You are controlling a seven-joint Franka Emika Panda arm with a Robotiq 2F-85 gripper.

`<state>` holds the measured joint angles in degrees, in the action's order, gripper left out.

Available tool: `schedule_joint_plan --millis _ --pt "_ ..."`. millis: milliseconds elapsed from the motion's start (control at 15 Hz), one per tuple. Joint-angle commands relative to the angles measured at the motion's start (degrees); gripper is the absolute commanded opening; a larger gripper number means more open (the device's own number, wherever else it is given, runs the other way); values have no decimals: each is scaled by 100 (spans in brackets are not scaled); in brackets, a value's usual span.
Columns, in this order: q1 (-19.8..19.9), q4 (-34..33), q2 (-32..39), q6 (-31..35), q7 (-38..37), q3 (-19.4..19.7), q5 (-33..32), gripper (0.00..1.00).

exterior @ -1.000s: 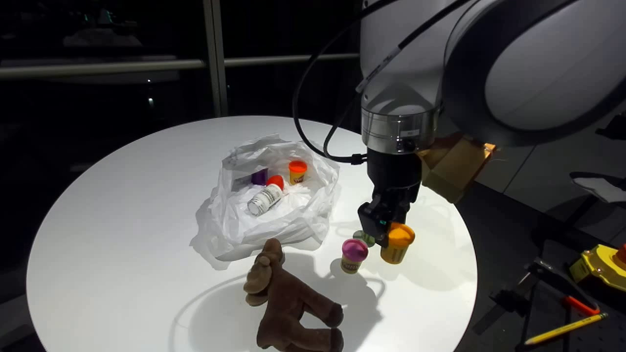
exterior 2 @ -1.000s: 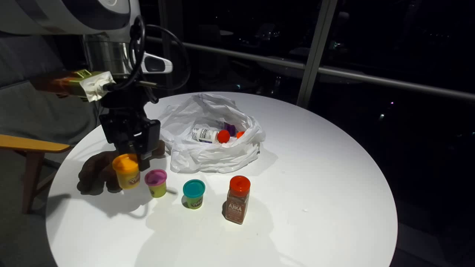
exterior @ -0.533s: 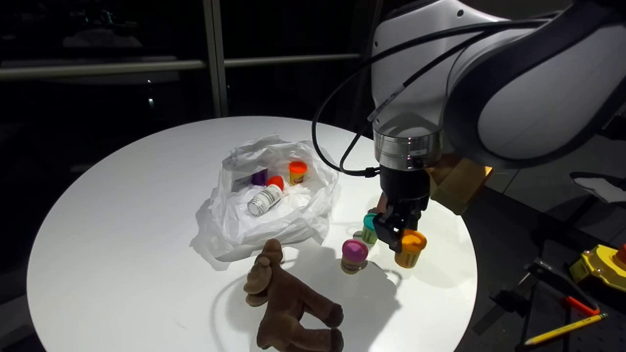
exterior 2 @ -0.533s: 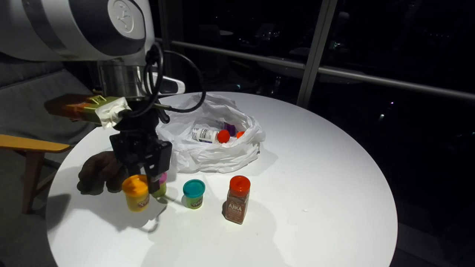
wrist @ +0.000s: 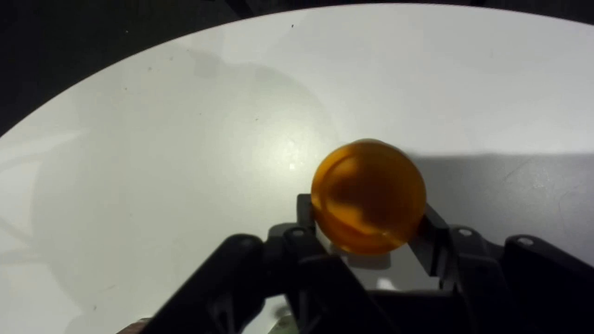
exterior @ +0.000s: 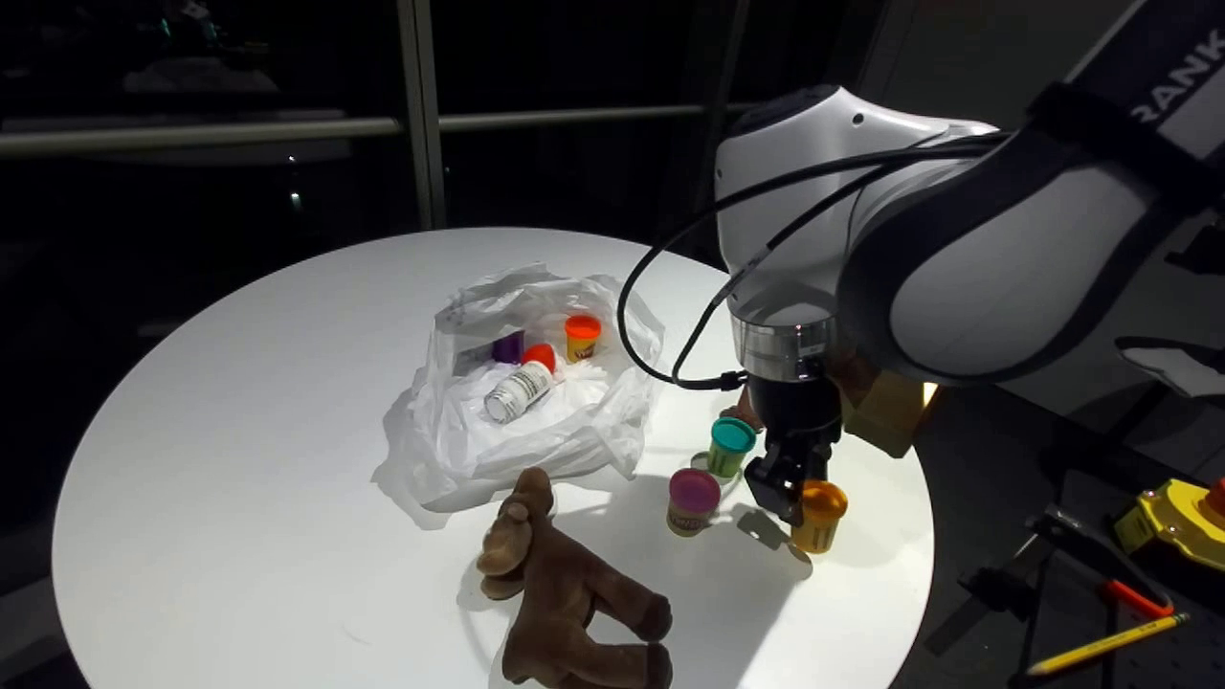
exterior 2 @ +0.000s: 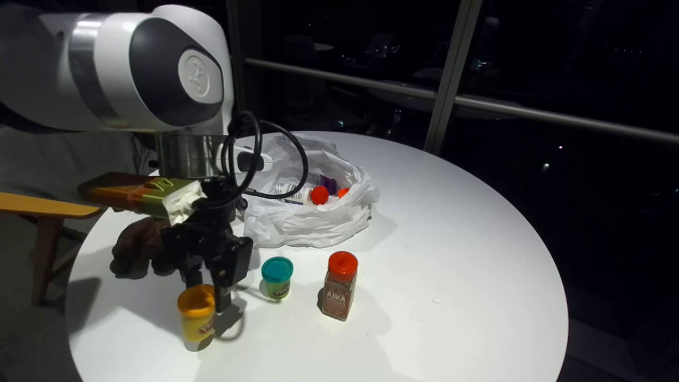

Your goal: Take the containers, deer plush toy and red ball out of the white plastic bag

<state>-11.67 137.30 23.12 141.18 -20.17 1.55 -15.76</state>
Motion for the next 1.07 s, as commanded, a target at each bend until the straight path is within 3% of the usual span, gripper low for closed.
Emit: schedule_joint_plan --millis 0,200,333,400,533,733,1000 --pt "-43 -201 229 135 151 74 -206 26" --pt "-79 -247 271 371 138 113 -317 26" --pt "-70 -246 224 478 159 109 -286 54" --pt "-63 -235 193 507 174 102 -256 78" --pt "-64 -161 80 638 170 93 -226 81" --pt "17 3 -254 610 281 -44 8 99" --pt "-68 -40 -787 20 309 -199 116 100"
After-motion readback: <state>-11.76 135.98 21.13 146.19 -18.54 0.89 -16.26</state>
